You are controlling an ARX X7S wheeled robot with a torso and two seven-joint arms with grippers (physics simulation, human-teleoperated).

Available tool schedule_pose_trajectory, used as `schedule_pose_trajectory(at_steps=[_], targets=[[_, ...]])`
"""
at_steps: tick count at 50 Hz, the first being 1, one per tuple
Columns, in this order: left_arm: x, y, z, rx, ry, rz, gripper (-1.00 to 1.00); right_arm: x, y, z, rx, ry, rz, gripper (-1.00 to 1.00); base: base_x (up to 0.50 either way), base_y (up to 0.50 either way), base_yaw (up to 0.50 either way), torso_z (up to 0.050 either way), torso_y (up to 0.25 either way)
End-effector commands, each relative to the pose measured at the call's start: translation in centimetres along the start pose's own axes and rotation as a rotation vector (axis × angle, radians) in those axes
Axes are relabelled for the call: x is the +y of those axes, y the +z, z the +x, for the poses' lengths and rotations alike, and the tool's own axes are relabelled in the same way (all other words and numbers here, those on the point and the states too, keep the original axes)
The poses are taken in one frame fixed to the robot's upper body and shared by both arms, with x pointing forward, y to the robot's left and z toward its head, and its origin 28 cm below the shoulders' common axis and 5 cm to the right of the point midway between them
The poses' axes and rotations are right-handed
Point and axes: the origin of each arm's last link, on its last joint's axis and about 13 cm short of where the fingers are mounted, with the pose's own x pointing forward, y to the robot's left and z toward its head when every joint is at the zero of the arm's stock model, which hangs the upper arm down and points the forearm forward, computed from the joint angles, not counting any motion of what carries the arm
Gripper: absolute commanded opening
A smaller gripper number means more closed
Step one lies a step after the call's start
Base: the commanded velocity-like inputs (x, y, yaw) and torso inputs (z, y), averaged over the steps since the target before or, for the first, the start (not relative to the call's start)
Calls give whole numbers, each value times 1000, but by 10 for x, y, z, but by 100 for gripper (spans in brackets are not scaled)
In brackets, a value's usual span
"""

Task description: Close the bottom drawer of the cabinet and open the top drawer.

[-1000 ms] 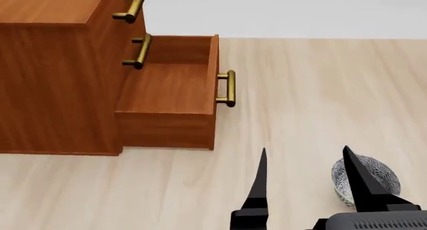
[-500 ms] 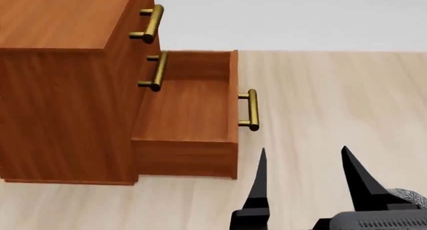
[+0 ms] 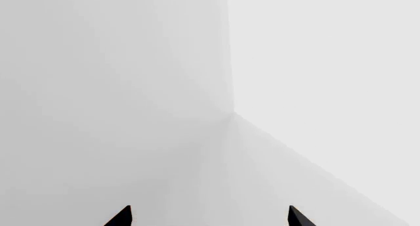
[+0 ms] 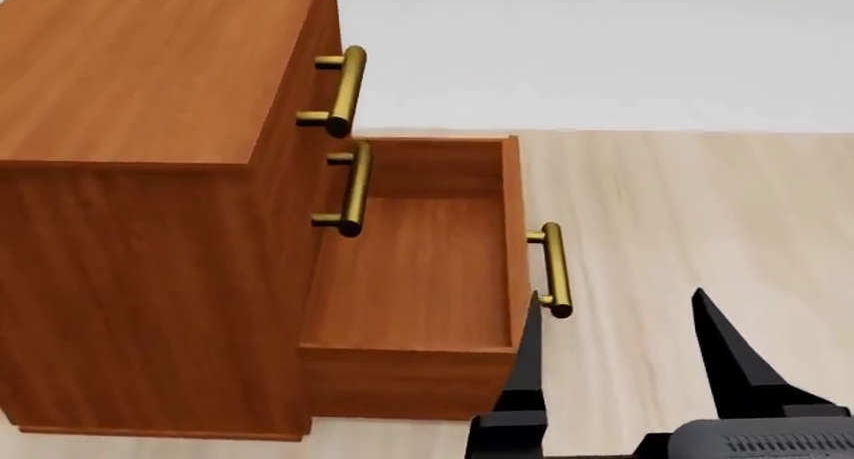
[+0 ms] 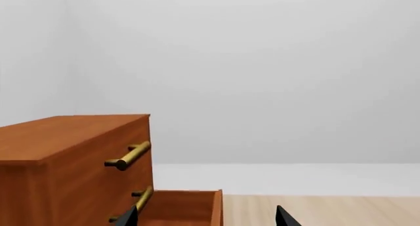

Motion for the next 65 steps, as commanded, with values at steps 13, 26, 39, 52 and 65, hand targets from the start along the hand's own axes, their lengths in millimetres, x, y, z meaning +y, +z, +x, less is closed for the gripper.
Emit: schedule_pose_trajectory(at_steps=[13,26,39,52,65], targets=[[4,-2,-3,-5,-6,3,100,-5,9,3,-18,-15,-17,100,254,138,0,0,0],[0,1,0,-6,-6,8,100,-10,22,11,-31,-33,-33,100,272,118,0,0,1],[0,0,0,-4,-5,13,100,-14,29,12,-35,-53,-45,100,274,114,0,0,0],[-1,0,0,-6,-4,21,100,-39,69,23,-18,-133,-39,100,76,22,0,0,0],[2,-3,-3,-9,-3,56,100,-54,92,31,17,-131,24,100,0,0,0,0,-17]])
